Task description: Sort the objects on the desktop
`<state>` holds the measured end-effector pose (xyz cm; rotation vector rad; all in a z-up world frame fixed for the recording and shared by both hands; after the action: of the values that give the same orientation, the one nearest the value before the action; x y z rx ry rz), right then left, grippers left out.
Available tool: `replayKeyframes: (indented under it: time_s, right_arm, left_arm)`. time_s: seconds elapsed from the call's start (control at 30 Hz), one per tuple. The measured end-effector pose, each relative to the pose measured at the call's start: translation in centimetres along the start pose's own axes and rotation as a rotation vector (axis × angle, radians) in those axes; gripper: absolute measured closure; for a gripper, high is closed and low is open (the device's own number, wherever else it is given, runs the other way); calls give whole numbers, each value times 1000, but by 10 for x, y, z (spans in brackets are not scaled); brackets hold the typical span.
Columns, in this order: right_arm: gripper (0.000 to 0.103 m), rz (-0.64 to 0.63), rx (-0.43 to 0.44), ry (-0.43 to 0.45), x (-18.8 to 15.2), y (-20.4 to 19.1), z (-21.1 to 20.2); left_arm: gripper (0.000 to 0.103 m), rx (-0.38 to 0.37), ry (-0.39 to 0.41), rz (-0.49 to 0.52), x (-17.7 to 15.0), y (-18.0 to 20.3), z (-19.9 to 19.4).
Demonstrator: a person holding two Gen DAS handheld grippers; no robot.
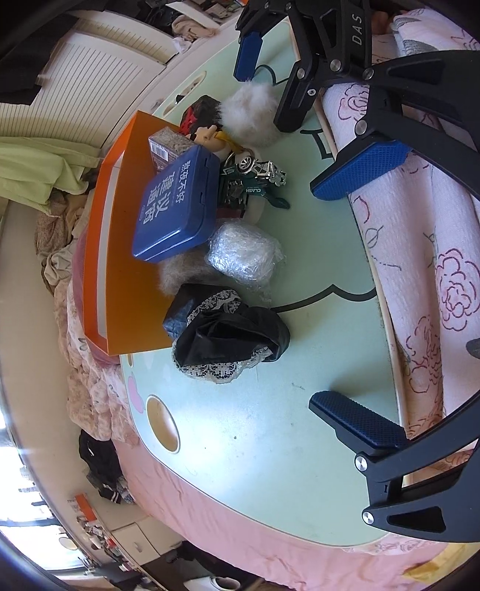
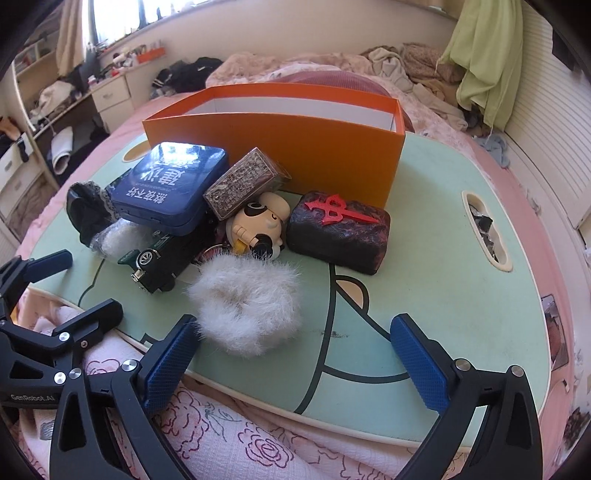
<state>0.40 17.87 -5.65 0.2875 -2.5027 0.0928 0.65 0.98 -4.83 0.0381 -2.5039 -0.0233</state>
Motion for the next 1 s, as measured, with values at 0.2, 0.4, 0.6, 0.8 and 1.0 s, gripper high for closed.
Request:
replayKeyframes:
  time_s: [0.2, 0.4, 0.6, 0.8, 1.0]
  right_arm:
    - [0, 0, 1, -2, 1, -1, 0]
    - [0, -2, 4, 0, 2, -1, 0]
    - [0, -1, 3, 0, 3, 0, 0]
    - [0, -1, 5, 2, -1, -7, -3]
    - [0, 0, 7, 2, 0, -5, -2]
  left_arm:
    - [0, 5, -3, -3, 0, -1, 1]
    - [0, -6, 5, 6, -1, -3, 0]
    - [0, -7, 18, 0, -1, -5, -1]
    - [31, -90, 163, 71, 10, 13, -41]
    - [43, -139, 206, -61, 39, -13, -48]
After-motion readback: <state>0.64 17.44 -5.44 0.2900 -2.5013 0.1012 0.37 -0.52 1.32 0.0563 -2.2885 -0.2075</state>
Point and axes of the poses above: each gripper's, at about its wrist camera, not at the fingertips, and z roughly the way its jaws point, y to its right, x to its top, the point moved 6 cm from there along z, roughly the way its jaws point, and after that the axes turned 1 degree about -z, right-handed, at the moved point
